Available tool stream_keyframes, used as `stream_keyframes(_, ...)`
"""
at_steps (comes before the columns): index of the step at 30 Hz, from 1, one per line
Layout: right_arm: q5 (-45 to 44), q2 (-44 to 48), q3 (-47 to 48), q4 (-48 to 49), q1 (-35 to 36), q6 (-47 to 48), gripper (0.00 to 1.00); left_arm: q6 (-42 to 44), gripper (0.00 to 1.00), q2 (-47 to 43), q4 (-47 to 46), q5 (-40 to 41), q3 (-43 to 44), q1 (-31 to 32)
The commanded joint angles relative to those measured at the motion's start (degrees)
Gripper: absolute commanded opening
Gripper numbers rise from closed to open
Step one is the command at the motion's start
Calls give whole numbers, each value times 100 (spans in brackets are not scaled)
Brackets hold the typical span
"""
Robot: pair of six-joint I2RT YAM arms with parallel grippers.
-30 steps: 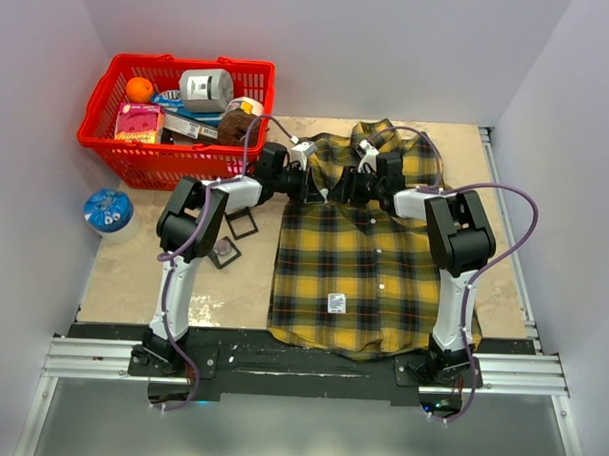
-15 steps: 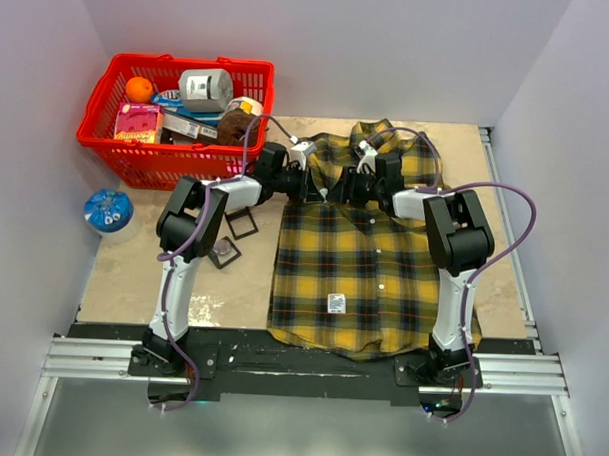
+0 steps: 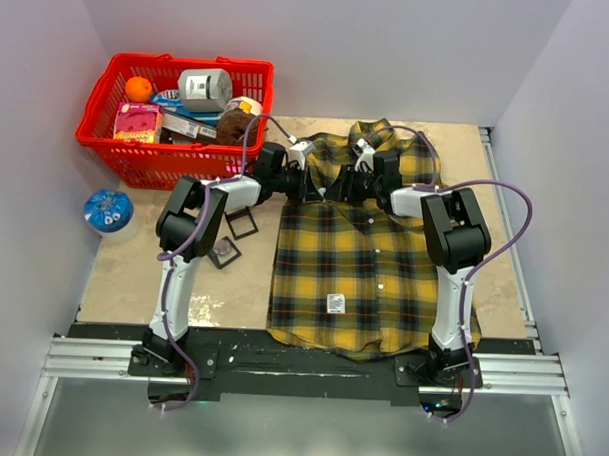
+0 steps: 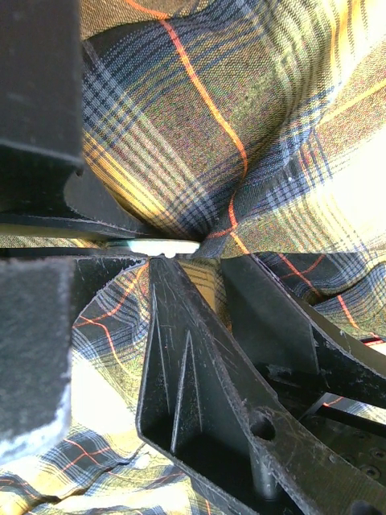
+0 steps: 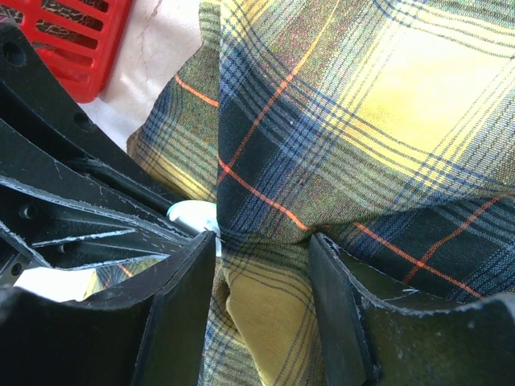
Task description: Pin the brooch onto the clothing
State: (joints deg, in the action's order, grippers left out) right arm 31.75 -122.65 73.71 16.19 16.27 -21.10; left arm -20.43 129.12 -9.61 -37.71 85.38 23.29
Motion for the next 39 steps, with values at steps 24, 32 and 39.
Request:
stream_keyframes(24,-731,13,29,368,166,-157,51,-207,0,-62,-243,-526,-13,-290)
stream_keyframes(32,-968,4,-41,438,175,-140,51,-207,0,-80,-235,-509,-13,-290)
stream_keyframes(39,-1118,118,-155,482,175,-131,51,-164,0,-124,-182,-456,-13,-290)
